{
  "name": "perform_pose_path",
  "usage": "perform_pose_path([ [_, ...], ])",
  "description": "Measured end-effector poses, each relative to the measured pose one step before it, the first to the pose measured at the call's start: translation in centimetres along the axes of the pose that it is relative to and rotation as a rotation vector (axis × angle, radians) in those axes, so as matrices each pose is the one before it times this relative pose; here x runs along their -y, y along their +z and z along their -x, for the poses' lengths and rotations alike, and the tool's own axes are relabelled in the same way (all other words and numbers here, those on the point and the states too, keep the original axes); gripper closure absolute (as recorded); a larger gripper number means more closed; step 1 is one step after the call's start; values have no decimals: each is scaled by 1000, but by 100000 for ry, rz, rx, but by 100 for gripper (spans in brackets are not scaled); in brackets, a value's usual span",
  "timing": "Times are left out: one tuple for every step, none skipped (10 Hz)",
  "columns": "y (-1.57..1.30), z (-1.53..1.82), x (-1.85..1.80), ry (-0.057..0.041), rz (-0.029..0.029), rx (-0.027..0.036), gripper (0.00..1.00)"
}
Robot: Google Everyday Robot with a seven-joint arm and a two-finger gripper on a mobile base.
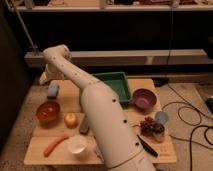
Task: Wipe tray with sponge
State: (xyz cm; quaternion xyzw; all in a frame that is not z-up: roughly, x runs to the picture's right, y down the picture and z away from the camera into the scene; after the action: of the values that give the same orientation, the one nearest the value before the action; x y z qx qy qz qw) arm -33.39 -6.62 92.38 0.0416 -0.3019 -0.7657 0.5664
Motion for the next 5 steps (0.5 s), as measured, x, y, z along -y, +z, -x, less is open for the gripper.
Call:
perform_pose_path([
  [1111,234,-557,-178,861,-5377,20],
  [590,97,-563,260,-217,-4603,20],
  [540,119,-662,577,-702,-4625,20],
  [684,-132,-286,-279,-765,-4298,20],
  [721,-449,-300,-510,33,-2261,20],
])
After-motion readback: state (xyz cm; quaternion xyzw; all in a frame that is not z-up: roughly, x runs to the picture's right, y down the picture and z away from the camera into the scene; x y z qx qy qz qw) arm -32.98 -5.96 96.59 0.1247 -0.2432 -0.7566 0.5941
